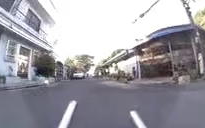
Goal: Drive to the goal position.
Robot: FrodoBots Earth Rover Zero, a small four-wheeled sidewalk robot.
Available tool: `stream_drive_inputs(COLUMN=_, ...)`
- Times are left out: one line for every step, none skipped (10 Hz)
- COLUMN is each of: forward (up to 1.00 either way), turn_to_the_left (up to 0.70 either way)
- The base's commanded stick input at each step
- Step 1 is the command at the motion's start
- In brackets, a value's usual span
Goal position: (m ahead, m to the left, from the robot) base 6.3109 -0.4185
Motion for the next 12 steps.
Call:
stream_drive_inputs(forward=0.85, turn_to_the_left=0.0)
stream_drive_inputs(forward=0.85, turn_to_the_left=0.0)
stream_drive_inputs(forward=0.85, turn_to_the_left=0.0)
stream_drive_inputs(forward=0.85, turn_to_the_left=0.0)
stream_drive_inputs(forward=0.85, turn_to_the_left=-0.34)
stream_drive_inputs(forward=0.85, turn_to_the_left=-0.34)
stream_drive_inputs(forward=0.85, turn_to_the_left=-0.34)
stream_drive_inputs(forward=0.85, turn_to_the_left=-0.34)
stream_drive_inputs(forward=0.85, turn_to_the_left=-0.34)
stream_drive_inputs(forward=0.85, turn_to_the_left=-0.34)
stream_drive_inputs(forward=0.85, turn_to_the_left=-0.34)
stream_drive_inputs(forward=0.85, turn_to_the_left=-0.34)
